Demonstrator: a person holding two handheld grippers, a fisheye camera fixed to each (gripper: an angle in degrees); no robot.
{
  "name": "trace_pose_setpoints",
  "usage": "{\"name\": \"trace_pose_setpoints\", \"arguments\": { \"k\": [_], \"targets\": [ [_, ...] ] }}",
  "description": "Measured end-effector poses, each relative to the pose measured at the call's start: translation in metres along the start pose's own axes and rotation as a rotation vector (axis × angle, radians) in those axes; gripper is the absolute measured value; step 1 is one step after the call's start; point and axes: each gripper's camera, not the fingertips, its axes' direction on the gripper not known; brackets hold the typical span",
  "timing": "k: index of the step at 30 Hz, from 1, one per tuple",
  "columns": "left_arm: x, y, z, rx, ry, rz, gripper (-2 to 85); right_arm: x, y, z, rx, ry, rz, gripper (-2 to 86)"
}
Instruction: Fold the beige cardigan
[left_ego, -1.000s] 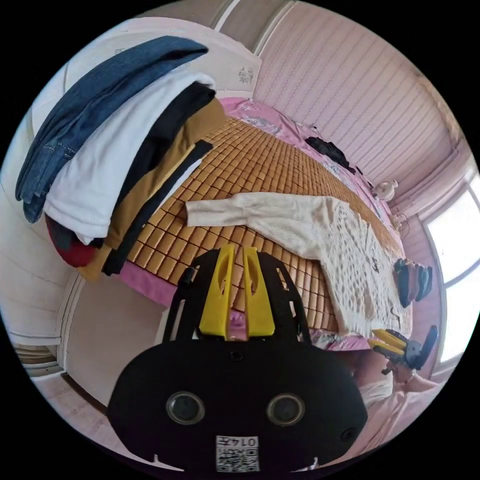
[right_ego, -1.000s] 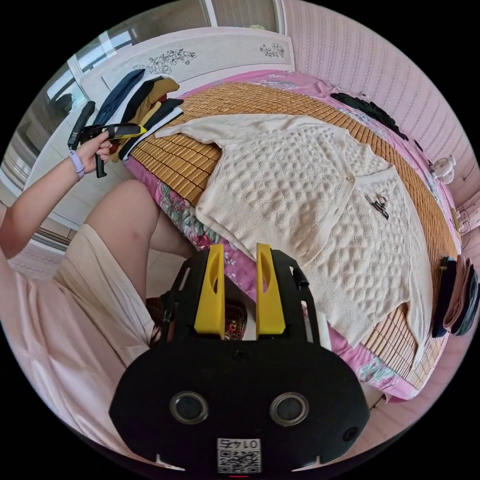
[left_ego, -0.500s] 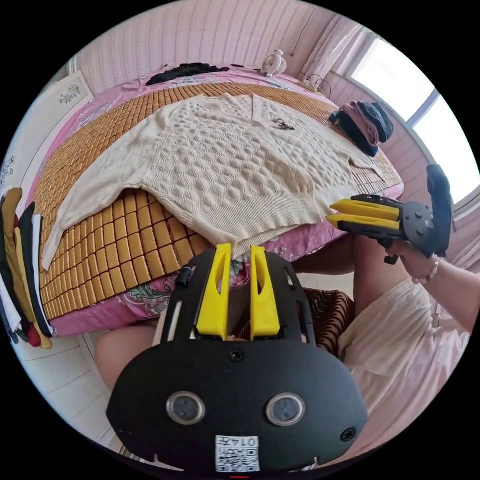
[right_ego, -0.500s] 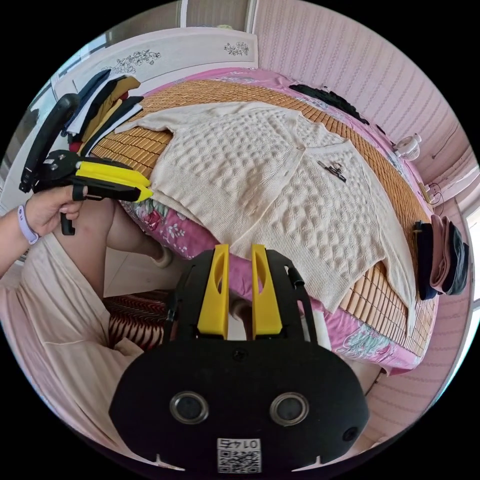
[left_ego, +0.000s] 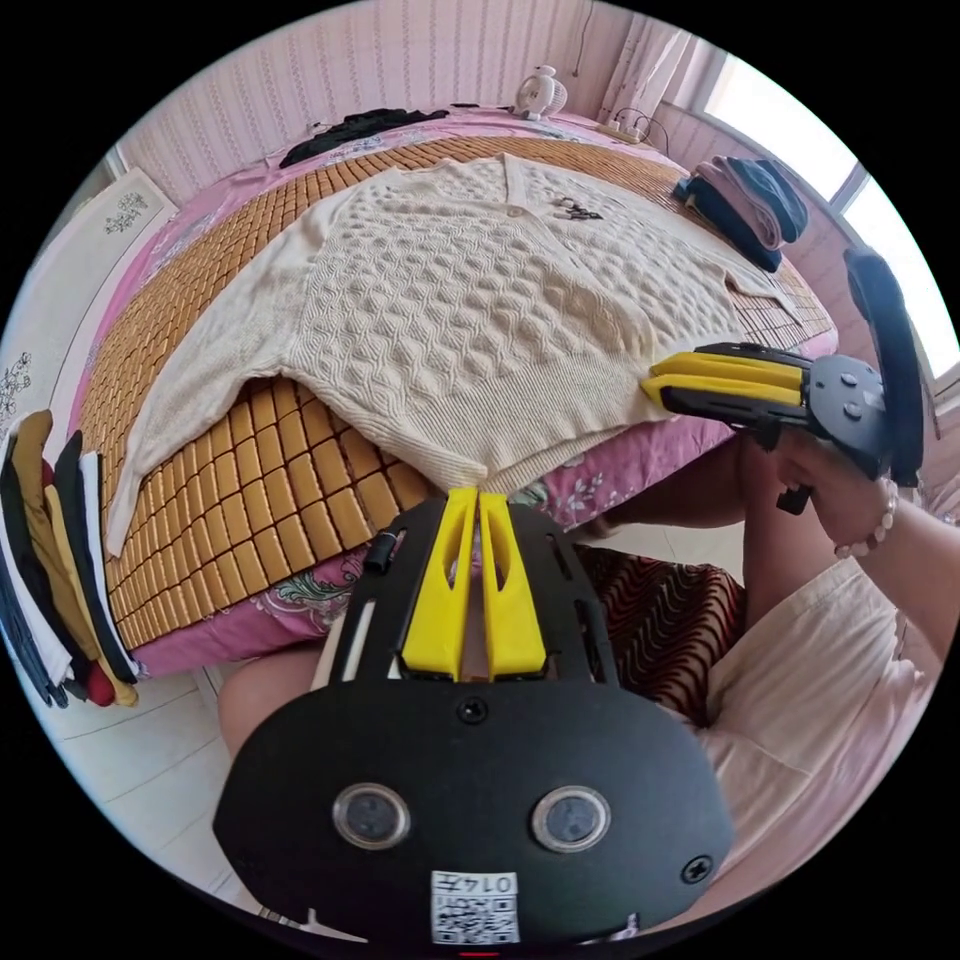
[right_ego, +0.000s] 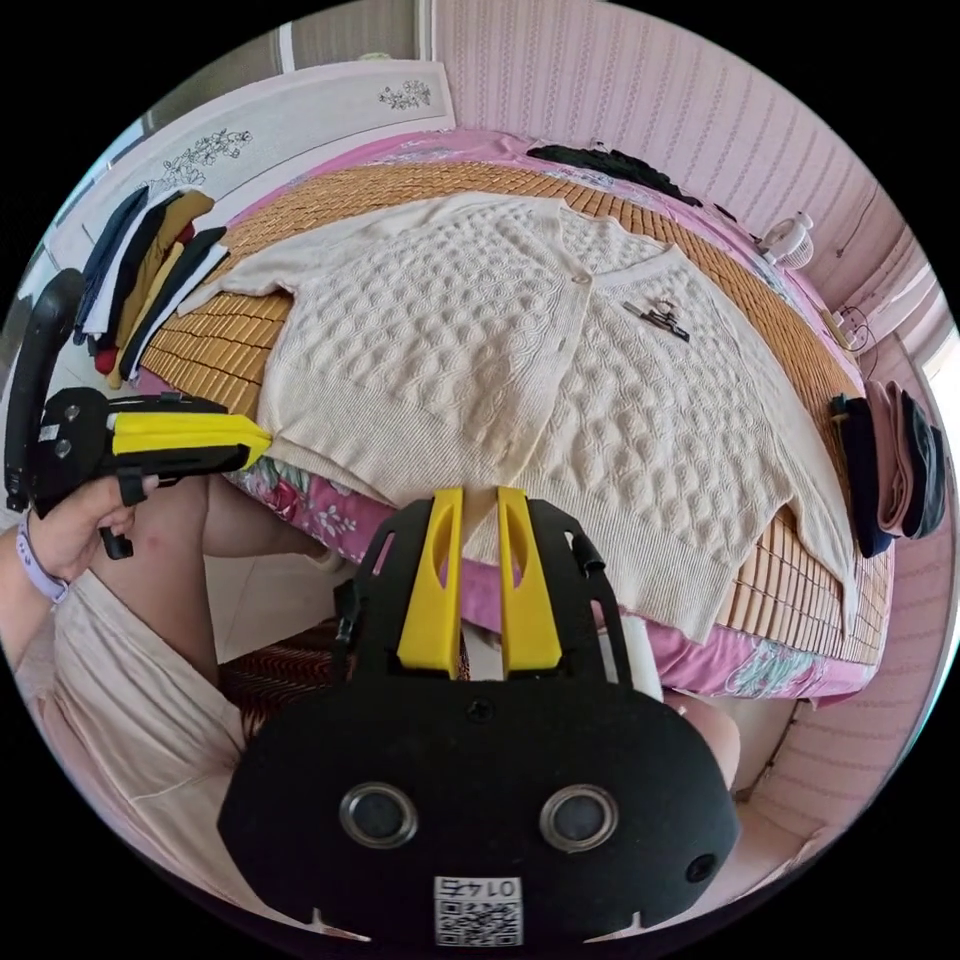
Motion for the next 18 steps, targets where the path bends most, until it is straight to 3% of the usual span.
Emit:
{"name": "trace_pose_setpoints", "arguments": {
  "k": [9, 13, 18],
  "targets": [
    [-0.024, 0.02, -0.003, 0.011, 0.051, -0.007, -0.8, 0.004, 0.001, -0.002, -0.042, -0.041, -0.069, 2.7],
    [-0.064, 0.056, -0.047, 0.295, 0.183, -0.082, 1.0, 0.012, 0.004, -0.028, 0.052, -0.11, -0.125, 2.5],
    [-0.147, 0.098, -0.077, 0.417, 0.067, -0.333, 6.3, 0.001, -0.018, -0.05, 0.148, -0.138, -0.278, 3.8]
  ]
}}
